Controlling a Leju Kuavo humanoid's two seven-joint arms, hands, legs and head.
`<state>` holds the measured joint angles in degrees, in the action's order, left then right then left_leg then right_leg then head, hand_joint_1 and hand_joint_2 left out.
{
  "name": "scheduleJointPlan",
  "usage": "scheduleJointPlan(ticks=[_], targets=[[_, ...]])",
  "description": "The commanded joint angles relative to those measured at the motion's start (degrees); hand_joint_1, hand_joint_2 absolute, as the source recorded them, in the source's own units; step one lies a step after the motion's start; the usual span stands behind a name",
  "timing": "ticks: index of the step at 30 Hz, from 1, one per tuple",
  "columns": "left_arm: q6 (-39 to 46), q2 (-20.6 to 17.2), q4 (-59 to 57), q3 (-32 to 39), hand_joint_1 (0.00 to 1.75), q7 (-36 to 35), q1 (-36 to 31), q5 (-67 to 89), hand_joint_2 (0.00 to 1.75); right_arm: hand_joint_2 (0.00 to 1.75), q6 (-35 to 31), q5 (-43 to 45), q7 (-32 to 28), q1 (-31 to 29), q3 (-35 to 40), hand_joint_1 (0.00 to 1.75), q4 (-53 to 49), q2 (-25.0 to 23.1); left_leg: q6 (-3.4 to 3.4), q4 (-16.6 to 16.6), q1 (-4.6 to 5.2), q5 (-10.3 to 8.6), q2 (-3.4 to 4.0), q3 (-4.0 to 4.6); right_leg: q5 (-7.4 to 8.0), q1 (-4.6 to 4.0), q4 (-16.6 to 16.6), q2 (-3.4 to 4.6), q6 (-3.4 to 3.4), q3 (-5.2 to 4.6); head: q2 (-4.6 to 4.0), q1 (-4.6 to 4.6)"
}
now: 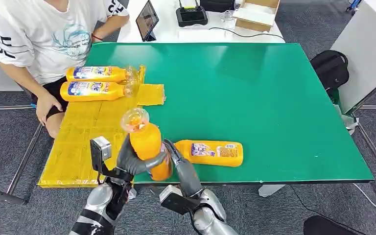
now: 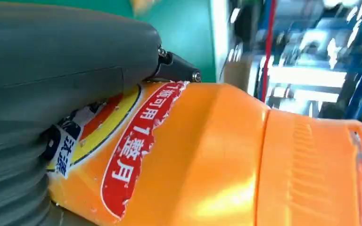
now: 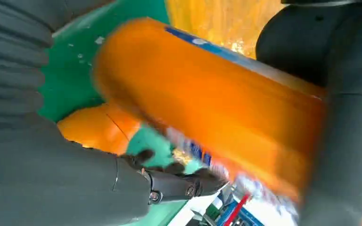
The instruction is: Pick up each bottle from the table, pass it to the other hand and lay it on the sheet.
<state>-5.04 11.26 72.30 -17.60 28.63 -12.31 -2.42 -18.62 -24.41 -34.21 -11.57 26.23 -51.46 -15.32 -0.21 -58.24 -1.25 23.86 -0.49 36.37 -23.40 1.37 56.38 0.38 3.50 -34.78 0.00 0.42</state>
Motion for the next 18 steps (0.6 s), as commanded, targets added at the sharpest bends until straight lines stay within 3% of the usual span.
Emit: scheduleJointPlan(ticks=[1, 6, 12, 15, 18], targets=[[11.73, -0.83, -8.34, 9.29, 1.75, 0.11, -11.45, 6.94, 1.75, 0.00, 1.85, 5.33, 1.75, 1.75, 0.31, 0.00, -12.10, 0.77, 0.05, 0.00, -0.03, 0.06, 0.02, -0.19, -0.06, -0.07, 0.02, -0.05, -0.18, 0.18, 0.00, -0.04], [18.83, -0.77, -11.84, 11.07, 1.75, 1.88, -14.19, 10.73, 1.75, 0.00, 0.38, 6.80, 0.57, 1.73, 1.98, 0.00, -11.67, 0.63, 0.06, 0.00, -0.03, 0.08, -0.02, -0.26, -0.10, -0.07, 0.01, -0.09, -0.16, 0.29, 0.00, -0.04], [36.42, -5.87, -24.48, 10.76, 1.75, 1.84, -19.58, 32.89, 1.75, 0.00, -0.91, 7.91, 0.04, 2.55, 3.13, 0.00, -16.54, 1.23, 0.01, 0.05, -0.01, -0.01, -0.01, -0.13, -0.02, -0.02, 0.02, -0.04, -0.11, 0.14, 0.00, -0.02], [39.92, -8.48, -31.48, 10.47, 1.75, 0.05, -22.04, 41.78, 1.75, 0.00, -1.62, 8.30, -0.64, 4.21, 4.10, 0.00, -21.49, 1.92, 0.00, 0.06, 0.01, 0.00, 0.02, -0.16, -0.03, -0.01, 0.02, -0.01, -0.11, 0.15, 0.00, -0.02], [39.94, -8.51, -32.44, 11.14, 1.75, 0.92, -22.43, 41.69, 1.75, 0.00, -1.71, 8.34, -0.31, 4.33, 4.28, 0.00, -22.03, 2.08, 0.01, 0.04, -0.01, 0.01, 0.06, -0.16, -0.02, -0.03, 0.03, 0.02, -0.11, 0.11, 0.00, -0.04]])
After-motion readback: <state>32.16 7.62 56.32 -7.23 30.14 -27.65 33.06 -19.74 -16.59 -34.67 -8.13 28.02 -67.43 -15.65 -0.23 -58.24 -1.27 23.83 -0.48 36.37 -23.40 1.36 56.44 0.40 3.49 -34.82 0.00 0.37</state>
